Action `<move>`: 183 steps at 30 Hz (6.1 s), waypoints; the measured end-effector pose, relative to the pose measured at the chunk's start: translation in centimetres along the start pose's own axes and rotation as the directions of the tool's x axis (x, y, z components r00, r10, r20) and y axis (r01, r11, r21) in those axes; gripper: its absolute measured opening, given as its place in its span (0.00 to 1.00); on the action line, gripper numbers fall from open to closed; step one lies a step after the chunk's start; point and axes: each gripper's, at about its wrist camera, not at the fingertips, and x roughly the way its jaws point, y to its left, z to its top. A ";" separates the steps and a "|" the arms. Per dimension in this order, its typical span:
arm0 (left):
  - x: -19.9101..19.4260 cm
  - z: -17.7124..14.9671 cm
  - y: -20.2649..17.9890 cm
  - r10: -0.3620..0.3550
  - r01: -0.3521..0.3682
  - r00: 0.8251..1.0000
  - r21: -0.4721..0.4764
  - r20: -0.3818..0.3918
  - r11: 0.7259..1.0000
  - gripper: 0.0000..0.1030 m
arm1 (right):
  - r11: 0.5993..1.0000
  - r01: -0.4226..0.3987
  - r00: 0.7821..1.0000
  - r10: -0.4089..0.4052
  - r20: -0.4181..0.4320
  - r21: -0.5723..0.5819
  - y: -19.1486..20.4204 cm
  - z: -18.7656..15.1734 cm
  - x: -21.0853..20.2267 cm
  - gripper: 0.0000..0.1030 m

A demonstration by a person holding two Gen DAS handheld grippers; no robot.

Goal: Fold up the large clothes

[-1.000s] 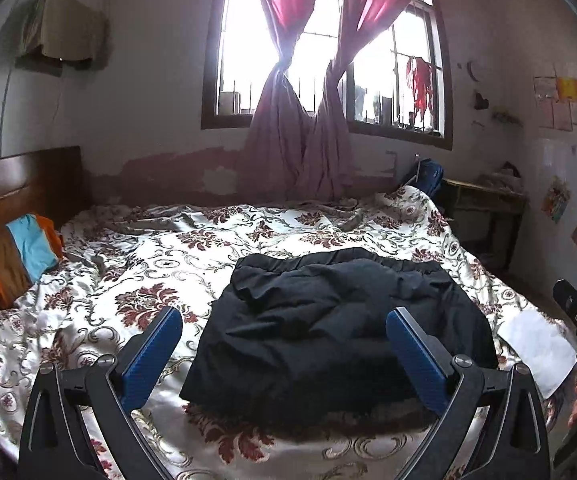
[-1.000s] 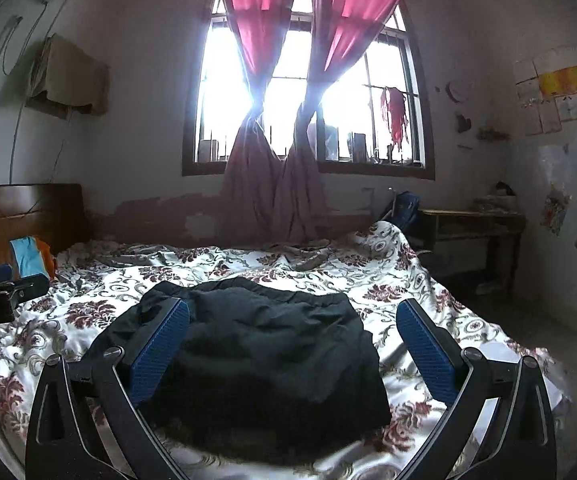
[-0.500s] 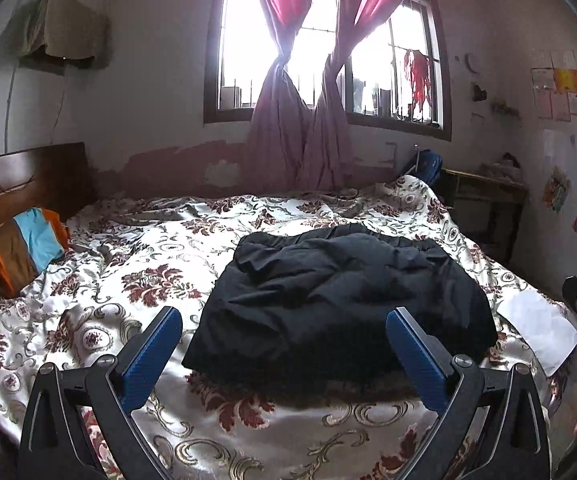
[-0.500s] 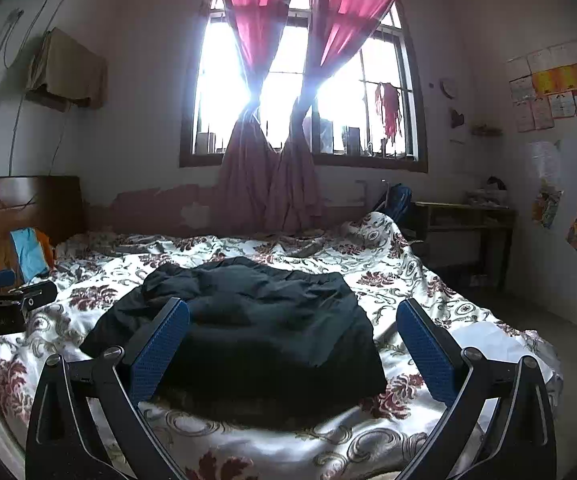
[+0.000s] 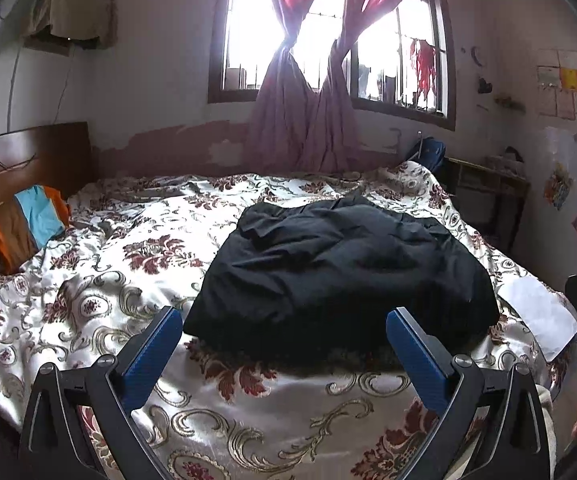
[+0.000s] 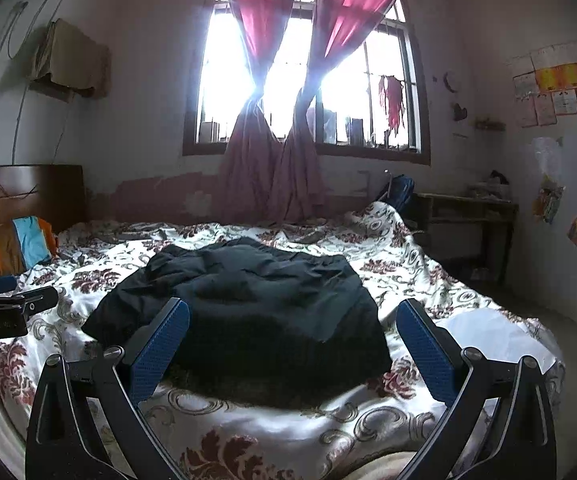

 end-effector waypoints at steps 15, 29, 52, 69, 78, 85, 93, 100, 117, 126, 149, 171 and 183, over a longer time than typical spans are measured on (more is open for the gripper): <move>0.6 -2.9 0.5 0.026 -0.026 0.999 0.003 -0.029 1.000 1.00 | 0.999 0.026 0.998 -0.028 -0.049 -0.030 0.5 -2.7 0.6 0.99; 0.8 -3.4 0.7 0.035 -0.034 0.999 0.015 -0.041 0.999 1.00 | 0.999 0.023 0.998 -0.025 -0.058 -0.037 0.5 -2.9 0.6 0.99; 0.7 -3.3 0.6 0.033 -0.032 0.999 0.026 -0.036 0.999 1.00 | 0.999 0.020 0.998 -0.023 -0.063 -0.034 0.5 -2.9 0.6 0.99; 0.7 -3.3 0.6 0.033 -0.032 0.999 0.027 -0.035 0.999 1.00 | 0.999 0.022 0.997 -0.024 -0.071 -0.035 0.7 -3.3 0.6 0.99; 0.6 -3.1 0.8 0.032 -0.031 0.999 0.028 -0.035 0.999 1.00 | 0.999 0.023 0.997 -0.025 -0.075 -0.034 0.7 -3.4 0.7 0.99; 0.6 -3.2 0.7 0.032 -0.031 0.999 0.028 -0.035 0.999 1.00 | 0.999 0.023 0.997 -0.025 -0.075 -0.034 0.7 -3.3 0.7 0.99; 0.6 -3.2 0.8 0.032 -0.031 0.999 0.028 -0.035 0.999 1.00 | 0.999 0.023 0.997 -0.025 -0.074 -0.033 0.6 -3.3 0.7 0.99; 0.5 -3.1 0.8 0.032 -0.031 0.999 0.029 -0.036 0.999 1.00 | 0.999 0.024 0.997 -0.026 -0.074 -0.026 0.5 -3.4 0.7 0.99; 0.5 -3.2 1.0 0.030 -0.029 0.999 0.031 -0.037 0.999 1.00 | 0.999 0.024 0.997 -0.026 -0.076 -0.026 0.6 -3.4 0.6 0.99; 0.5 -3.4 1.0 0.029 -0.028 0.999 0.030 -0.038 0.999 1.00 | 0.999 0.024 0.997 -0.026 -0.077 -0.024 0.6 -3.4 0.7 0.99; 0.6 -3.7 1.2 0.026 -0.025 0.999 0.026 -0.042 0.999 1.00 | 0.999 0.025 0.997 -0.026 -0.078 -0.024 0.6 -3.4 0.7 0.99; 0.6 -3.7 1.0 0.027 -0.026 0.999 0.026 -0.042 0.999 1.00 | 0.999 0.025 0.996 -0.026 -0.079 -0.023 0.5 -3.3 0.7 0.99; 0.6 -3.7 1.2 0.016 -0.015 0.999 0.023 -0.046 1.000 1.00 | 0.999 0.025 0.996 -0.027 -0.080 -0.022 0.6 -3.3 0.7 0.99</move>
